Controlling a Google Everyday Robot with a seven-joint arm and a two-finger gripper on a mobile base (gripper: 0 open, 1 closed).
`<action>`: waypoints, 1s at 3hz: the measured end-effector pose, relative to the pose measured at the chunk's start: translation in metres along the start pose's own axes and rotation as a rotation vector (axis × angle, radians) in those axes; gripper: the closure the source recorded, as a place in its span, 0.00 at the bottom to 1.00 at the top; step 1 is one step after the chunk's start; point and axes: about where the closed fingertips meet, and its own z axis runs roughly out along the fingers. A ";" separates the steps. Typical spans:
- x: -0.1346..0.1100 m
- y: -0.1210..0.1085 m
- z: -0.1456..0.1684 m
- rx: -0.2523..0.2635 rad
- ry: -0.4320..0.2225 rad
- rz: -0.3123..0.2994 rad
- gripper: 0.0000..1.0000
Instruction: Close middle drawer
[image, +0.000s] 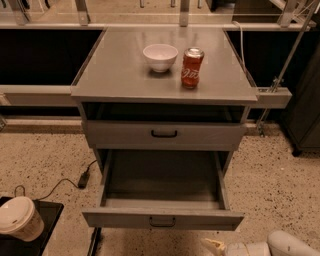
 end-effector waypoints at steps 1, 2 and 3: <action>0.006 -0.013 -0.001 0.096 0.006 0.022 0.00; -0.009 -0.044 -0.009 0.300 -0.101 0.020 0.00; -0.047 -0.082 -0.023 0.483 -0.206 -0.025 0.00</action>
Offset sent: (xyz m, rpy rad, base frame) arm 0.1131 -0.0531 -0.0125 -0.1310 -0.2086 -0.7121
